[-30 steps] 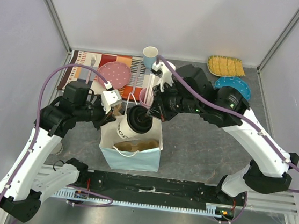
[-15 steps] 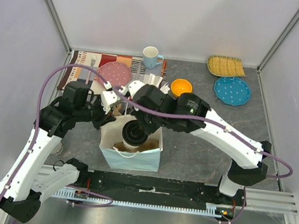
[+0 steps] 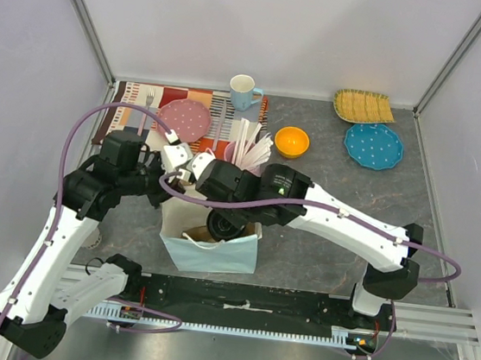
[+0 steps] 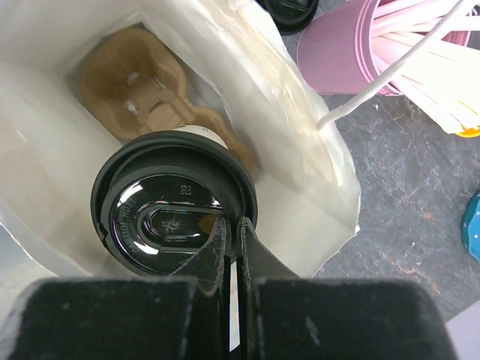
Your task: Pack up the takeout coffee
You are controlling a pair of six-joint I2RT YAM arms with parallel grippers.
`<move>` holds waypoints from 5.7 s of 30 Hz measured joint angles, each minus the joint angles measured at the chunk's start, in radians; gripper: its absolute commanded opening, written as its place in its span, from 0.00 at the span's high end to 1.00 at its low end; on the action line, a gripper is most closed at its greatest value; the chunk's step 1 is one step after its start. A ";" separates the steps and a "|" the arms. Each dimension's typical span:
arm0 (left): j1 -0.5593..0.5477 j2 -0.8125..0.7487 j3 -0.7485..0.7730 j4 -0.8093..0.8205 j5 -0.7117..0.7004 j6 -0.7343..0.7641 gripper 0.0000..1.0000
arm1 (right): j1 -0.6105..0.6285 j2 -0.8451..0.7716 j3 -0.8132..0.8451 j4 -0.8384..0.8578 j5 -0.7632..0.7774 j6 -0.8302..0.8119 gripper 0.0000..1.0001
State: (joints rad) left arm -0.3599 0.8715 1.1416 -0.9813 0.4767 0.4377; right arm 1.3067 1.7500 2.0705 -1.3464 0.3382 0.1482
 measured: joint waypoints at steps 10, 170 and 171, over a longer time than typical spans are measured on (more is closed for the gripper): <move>0.000 -0.009 0.000 -0.002 0.006 -0.001 0.98 | -0.002 0.023 -0.117 -0.001 0.003 -0.049 1.00; 0.000 -0.027 -0.019 0.017 0.076 0.008 0.98 | -0.088 -0.217 -0.211 0.474 -0.144 0.166 0.35; 0.000 -0.032 -0.019 0.016 0.076 0.008 0.98 | -0.077 -0.210 -0.211 0.467 -0.133 0.171 0.35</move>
State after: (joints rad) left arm -0.3603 0.8398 1.1225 -0.9657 0.5529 0.4461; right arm 1.2293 1.5402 1.8591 -0.8791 0.2050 0.3191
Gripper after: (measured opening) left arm 0.026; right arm 0.654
